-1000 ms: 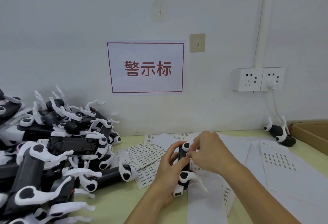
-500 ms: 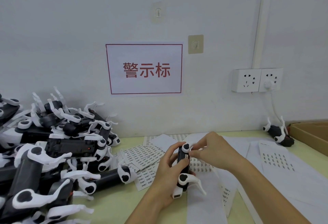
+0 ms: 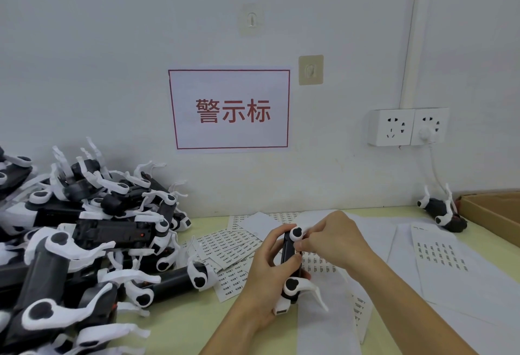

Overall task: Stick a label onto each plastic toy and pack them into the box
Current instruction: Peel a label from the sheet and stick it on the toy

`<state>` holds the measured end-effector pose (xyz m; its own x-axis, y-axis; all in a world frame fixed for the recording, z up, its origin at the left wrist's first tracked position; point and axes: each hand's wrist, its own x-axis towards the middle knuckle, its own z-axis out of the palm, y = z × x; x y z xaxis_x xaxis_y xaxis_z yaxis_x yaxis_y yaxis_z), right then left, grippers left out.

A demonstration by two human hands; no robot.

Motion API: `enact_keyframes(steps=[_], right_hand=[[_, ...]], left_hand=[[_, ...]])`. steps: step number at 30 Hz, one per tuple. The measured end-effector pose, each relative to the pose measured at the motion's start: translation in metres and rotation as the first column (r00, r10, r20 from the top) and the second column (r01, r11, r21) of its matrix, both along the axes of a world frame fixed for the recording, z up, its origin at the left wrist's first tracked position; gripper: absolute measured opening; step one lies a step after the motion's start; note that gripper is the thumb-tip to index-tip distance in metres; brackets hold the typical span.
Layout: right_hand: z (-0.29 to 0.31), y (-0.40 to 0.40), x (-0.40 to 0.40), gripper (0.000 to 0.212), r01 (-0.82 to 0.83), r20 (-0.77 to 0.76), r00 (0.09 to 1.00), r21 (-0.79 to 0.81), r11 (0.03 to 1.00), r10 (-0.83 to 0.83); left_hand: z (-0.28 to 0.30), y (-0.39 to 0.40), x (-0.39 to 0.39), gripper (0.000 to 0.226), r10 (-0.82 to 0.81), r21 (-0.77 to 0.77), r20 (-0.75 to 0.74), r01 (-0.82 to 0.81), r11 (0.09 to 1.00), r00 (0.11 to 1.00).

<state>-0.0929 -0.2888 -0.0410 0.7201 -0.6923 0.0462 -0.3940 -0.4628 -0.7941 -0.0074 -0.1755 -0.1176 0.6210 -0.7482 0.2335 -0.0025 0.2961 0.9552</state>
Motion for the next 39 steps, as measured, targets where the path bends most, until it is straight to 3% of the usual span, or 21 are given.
enact_keyframes(steps=[11, 18, 23, 27, 35, 39], right_hand=[[0.008, -0.007, -0.008, 0.003, -0.134, -0.007, 0.991, 0.052, 0.990, 0.135], [0.006, 0.002, -0.005, 0.029, -0.104, 0.008, 0.995, -0.020, 0.994, 0.104], [0.008, 0.002, -0.007, 0.024, -0.069, -0.006, 0.998, -0.038, 0.997, 0.069], [0.007, -0.002, -0.007, 0.003, -0.081, -0.019, 0.997, -0.044, 0.996, 0.081], [0.010, -0.002, -0.010, 0.030, -0.192, -0.037, 0.981, -0.036, 0.981, 0.191], [0.008, 0.000, -0.009, 0.015, -0.158, -0.022, 0.987, -0.078, 0.984, 0.157]], left_hand=[[0.002, 0.002, 0.000, 0.057, -0.092, -0.078, -0.138, 0.082, 0.994, 0.986], [0.007, 0.002, -0.001, 0.051, -0.106, -0.114, -0.212, 0.083, 0.990, 0.972], [0.006, 0.003, -0.001, 0.039, -0.102, -0.111, -0.223, 0.079, 0.991, 0.970], [0.004, 0.002, 0.002, 0.037, -0.082, -0.071, -0.216, 0.068, 0.995, 0.973], [0.004, 0.001, 0.002, 0.039, -0.091, -0.067, -0.249, 0.076, 0.995, 0.964], [0.004, 0.001, 0.003, 0.039, -0.113, -0.088, -0.270, 0.092, 0.992, 0.956]])
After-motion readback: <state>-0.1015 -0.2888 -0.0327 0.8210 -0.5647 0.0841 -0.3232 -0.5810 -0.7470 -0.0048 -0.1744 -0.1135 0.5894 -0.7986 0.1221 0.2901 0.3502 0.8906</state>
